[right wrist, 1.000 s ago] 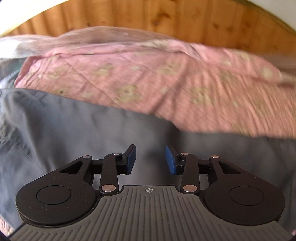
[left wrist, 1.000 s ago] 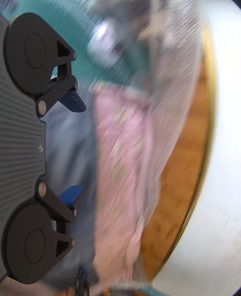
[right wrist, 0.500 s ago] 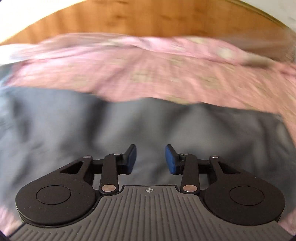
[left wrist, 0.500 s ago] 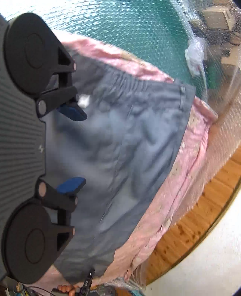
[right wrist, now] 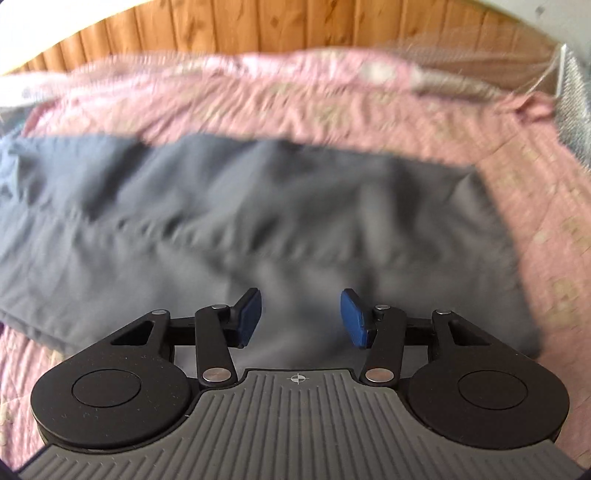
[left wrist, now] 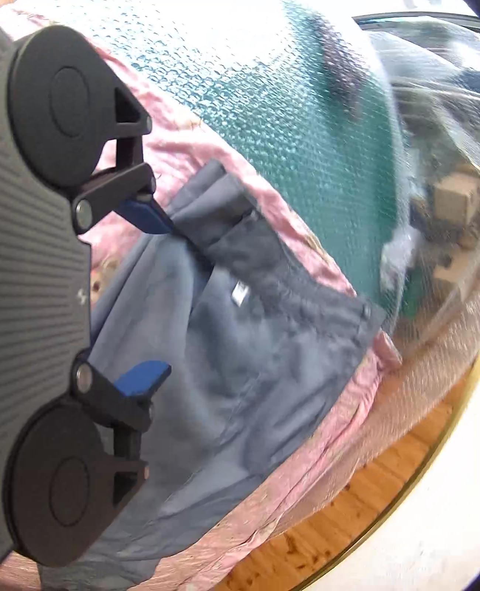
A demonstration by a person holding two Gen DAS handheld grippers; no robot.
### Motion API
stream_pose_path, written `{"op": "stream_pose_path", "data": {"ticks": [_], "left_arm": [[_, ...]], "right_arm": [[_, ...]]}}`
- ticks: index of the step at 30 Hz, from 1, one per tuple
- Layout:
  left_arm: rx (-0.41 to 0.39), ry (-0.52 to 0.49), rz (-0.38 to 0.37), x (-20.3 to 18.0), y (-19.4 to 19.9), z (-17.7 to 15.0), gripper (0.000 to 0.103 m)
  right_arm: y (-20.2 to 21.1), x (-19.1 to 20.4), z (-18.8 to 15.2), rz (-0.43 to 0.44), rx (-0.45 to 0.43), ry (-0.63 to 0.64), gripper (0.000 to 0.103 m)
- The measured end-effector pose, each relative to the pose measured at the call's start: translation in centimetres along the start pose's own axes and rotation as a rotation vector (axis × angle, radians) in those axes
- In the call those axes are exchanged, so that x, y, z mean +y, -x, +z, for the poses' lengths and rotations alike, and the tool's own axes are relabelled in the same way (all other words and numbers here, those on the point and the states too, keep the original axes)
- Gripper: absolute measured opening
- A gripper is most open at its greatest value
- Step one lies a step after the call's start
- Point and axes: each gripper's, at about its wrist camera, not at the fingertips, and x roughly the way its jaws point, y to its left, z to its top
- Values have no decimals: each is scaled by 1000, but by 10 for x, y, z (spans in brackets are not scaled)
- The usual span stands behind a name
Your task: Fold clothes
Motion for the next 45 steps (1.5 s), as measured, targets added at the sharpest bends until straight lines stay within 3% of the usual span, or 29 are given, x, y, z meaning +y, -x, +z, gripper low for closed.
{"op": "stream_pose_path", "data": {"ticks": [3, 5, 7, 13, 16, 21, 25, 28, 33, 38, 40, 43, 45], "left_arm": [[29, -22, -9, -29, 4, -19, 77], [57, -63, -13, -51, 2, -30, 77], [86, -96, -31, -74, 0, -43, 77], [116, -196, -263, -161, -22, -59, 79], [121, -248, -387, -211, -41, -63, 80], [119, -311, -476, -307, -50, -74, 80], [108, -354, -455, -376, -63, -76, 82], [105, -350, -399, -418, -83, -74, 85], [146, -306, -286, -463, -133, -73, 85], [184, -303, -160, -482, -170, -80, 84], [186, -309, -119, -485, -177, -82, 84], [160, -315, -87, -491, -178, -81, 83], [153, -302, -79, -493, -181, -78, 83]], "right_arm": [[-12, -27, -1, -42, 22, -6, 52], [-19, -46, -2, -70, 37, -11, 66], [-20, -65, 2, -97, 59, -57, 62], [18, -100, 19, -131, -8, -211, 57], [33, -116, 26, -80, -51, -312, 57], [29, -160, 51, 126, -134, -564, 55], [-8, -214, 63, 385, -150, -796, 55], [-46, -245, 68, 413, -83, -804, 55], [-101, -274, 58, 544, 85, -736, 52], [-120, -281, 53, 774, 148, -718, 52], [-123, -284, 59, 811, 160, -697, 52], [-118, -289, 73, 779, 147, -638, 52], [-117, -288, 73, 803, 153, -599, 51]]}}
